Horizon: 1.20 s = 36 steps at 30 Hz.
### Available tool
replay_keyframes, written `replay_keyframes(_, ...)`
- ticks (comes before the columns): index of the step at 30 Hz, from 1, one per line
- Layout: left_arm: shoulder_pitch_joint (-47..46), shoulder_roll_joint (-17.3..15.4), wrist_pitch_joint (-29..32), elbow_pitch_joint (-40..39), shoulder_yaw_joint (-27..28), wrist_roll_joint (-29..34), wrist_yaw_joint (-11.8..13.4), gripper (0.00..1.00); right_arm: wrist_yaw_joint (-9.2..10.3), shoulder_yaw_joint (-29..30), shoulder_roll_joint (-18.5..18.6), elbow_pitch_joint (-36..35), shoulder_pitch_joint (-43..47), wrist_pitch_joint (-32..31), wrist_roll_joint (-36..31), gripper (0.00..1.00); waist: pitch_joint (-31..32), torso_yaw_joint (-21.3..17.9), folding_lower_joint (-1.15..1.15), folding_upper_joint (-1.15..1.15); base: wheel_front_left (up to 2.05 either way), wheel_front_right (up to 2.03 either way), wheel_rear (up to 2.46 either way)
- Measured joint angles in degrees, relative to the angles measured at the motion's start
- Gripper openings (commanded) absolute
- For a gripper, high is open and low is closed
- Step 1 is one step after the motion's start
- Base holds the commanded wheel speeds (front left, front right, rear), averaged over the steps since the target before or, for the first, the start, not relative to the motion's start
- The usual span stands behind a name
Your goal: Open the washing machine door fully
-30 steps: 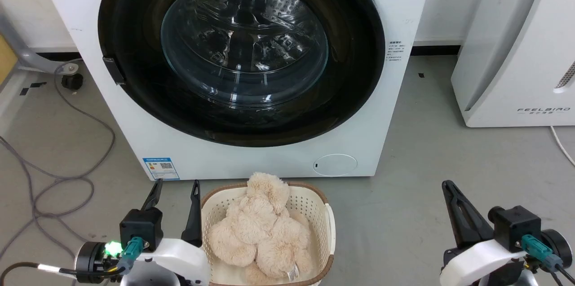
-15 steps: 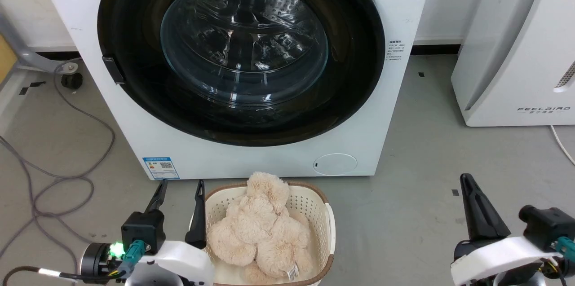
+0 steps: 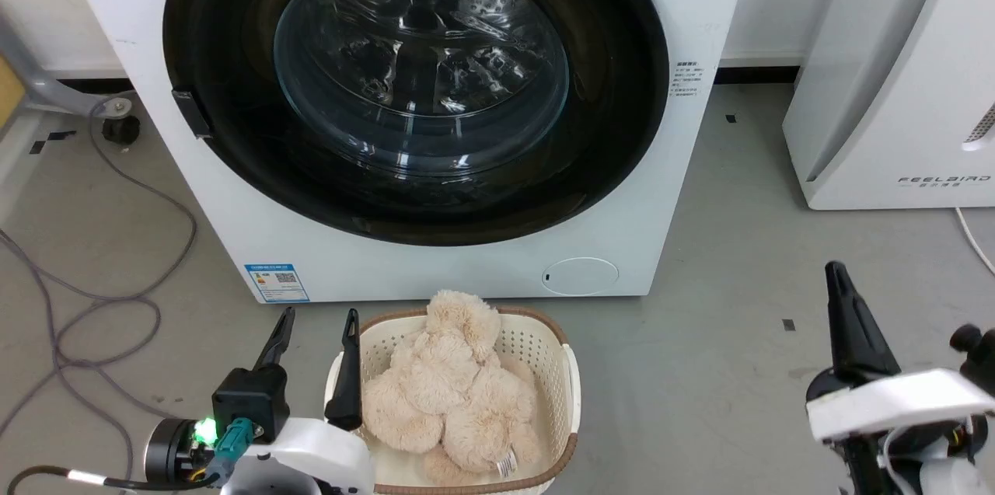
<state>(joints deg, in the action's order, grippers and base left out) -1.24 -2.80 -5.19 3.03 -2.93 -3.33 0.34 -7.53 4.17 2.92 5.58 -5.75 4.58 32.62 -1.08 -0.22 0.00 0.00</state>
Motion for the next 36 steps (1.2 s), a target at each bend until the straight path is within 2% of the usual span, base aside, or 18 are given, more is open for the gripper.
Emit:
replay_keyframes(2, -0.1, 0.0, -0.36, -0.02, -0.04, -0.01, 0.0, 1.0, 0.0, 0.36, 0.13, 1.42, -1.51, -0.53, 2.04, 0.0, -0.26, -0.01, 0.0, 0.0, 0.0, 0.0, 0.0)
replay_keyframes(3, -0.41, 0.0, -0.71, -0.07, -0.15, -0.05, -0.01, 1.0, 0.0, 0.9, 0.55, 3.69, -4.36, -1.33, 5.24, 0.0, -0.79, 0.04, 0.0, 0.0, 0.0, 0.0, 0.0)
replay_keyframes(19, -3.57, 0.0, -2.54, -1.12, -0.82, -0.05, -1.02, 1.0, 0.01, 1.96, 5.27, 18.48, -24.06, -6.11, 21.08, 0.0, -5.41, 1.0, 0.0, 0.0, 0.0, 0.0, 0.0)
replay_keyframes(28, -6.07, 0.0, -3.58, -2.37, -1.26, -0.03, -1.54, 1.0, 0.01, -1.03, 8.87, 26.43, -37.84, -10.59, 26.42, 0.0, -9.26, 1.62, 0.01, 0.0, 0.0, 0.0, 0.0)
replay_keyframes(36, -7.69, 0.0, -4.54, -3.64, -1.44, 0.03, -2.04, 1.0, 0.01, -5.73, 10.4, 33.15, -50.9, -16.21, 29.32, 0.0, -13.15, 1.82, 0.01, 0.0, 0.0, 0.0, 0.0)
